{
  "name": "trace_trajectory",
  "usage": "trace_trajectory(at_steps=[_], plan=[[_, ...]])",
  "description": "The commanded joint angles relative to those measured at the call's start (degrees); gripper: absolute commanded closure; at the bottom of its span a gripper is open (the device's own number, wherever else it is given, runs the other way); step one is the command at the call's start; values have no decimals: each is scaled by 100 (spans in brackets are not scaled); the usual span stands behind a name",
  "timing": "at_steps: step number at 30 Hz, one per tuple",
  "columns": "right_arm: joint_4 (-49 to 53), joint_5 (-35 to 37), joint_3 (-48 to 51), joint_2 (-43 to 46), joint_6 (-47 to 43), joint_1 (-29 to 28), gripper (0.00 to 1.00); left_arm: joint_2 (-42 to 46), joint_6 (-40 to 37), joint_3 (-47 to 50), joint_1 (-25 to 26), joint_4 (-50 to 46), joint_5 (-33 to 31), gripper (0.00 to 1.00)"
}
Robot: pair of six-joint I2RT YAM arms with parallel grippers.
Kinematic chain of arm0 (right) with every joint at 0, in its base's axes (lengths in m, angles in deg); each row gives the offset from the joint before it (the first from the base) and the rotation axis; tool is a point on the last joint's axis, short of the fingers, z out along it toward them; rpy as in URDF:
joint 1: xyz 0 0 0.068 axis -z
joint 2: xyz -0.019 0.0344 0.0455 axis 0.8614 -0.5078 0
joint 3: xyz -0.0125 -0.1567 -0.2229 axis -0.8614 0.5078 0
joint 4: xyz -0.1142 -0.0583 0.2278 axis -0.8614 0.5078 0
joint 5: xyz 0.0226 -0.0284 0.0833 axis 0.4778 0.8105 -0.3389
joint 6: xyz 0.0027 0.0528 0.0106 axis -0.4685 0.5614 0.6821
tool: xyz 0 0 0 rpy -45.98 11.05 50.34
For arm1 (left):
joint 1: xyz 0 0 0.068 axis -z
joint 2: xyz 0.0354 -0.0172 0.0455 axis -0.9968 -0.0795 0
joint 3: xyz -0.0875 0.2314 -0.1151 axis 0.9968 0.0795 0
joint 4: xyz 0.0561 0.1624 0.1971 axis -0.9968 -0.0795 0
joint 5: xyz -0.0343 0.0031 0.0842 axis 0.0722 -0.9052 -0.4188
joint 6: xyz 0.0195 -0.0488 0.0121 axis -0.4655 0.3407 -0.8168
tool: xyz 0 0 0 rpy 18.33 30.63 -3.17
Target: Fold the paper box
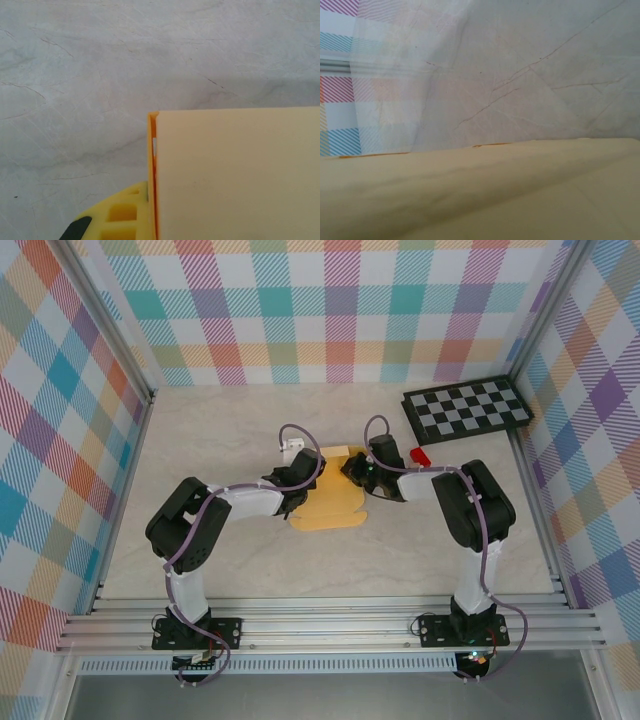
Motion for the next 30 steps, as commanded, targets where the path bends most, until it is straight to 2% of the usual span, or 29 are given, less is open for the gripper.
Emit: trace_trajectory(at_steps=[1,11,19,25,27,30], plan=[[180,103,47,-148,153,-111,92,-109,185,39,136,-566,401,100],[1396,868,126,-165,299,-228,94,-58,203,120,136,-523,385,100],[2666,1172,-513,-588,217,-211,93,-56,224,154,135,-495,392,100],[3052,1478,-535,-536,369,-202,92,-1,199,200,136,-494,342,100],[3245,1397,-713,-574,248,-185,92,-3,205,200,136,-497,331,100],[2935,1229,-712,-297,-61,-182,91,-3,178,183,136,-534,237,100]])
